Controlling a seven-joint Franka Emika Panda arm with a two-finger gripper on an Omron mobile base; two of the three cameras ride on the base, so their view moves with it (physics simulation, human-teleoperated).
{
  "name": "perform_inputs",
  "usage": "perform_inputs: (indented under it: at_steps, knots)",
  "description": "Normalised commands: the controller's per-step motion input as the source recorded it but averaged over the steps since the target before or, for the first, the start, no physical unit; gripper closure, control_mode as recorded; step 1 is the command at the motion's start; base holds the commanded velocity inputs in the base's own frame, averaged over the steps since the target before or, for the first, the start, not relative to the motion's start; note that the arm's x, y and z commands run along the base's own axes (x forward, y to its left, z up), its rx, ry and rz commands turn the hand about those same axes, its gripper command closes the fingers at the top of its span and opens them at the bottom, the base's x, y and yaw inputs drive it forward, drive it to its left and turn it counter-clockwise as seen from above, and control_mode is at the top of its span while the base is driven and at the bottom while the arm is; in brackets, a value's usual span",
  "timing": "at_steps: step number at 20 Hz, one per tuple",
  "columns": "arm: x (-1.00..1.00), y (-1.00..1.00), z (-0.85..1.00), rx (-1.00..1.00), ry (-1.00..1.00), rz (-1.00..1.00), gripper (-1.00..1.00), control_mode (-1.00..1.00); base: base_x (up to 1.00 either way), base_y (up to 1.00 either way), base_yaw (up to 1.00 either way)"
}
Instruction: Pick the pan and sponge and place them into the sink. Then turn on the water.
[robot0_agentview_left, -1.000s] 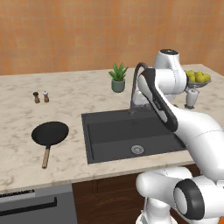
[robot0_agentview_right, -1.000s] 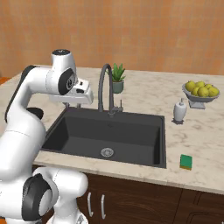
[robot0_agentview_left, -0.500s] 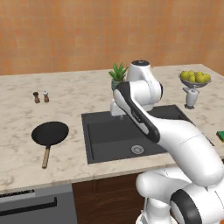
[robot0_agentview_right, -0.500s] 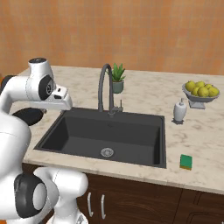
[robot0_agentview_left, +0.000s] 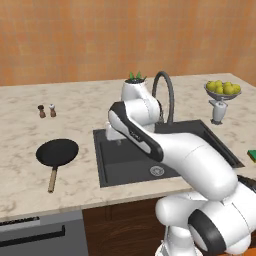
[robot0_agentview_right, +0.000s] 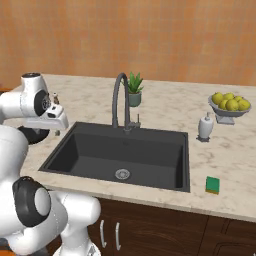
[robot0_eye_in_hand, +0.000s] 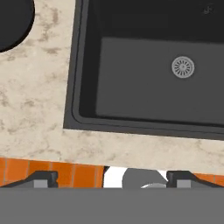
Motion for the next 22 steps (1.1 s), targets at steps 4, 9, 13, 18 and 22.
perform_inputs:
  at_steps: [4,9,13,18,22]
  knots:
    - [0.18,1.00,-0.25,0.00,0.11,0.00,-1.00,-1.00,0.00,0.00,0.00]
    - [0.02,1.00,-0.13,-0.03,0.24,0.00,-1.00,-1.00,0.00,0.00,0.00]
    - [0.00,0.75,-0.33,-0.01,0.10,-0.02,-1.00,-1.00,0.00,0.00,0.00]
    - [0.05,0.64,-0.41,0.00,0.00,-0.09,-1.00,-1.00,0.00,0.00,0.00]
    - [0.10,0.40,-0.37,0.00,0.00,-0.10,-1.00,-1.00,0.00,0.00,0.00]
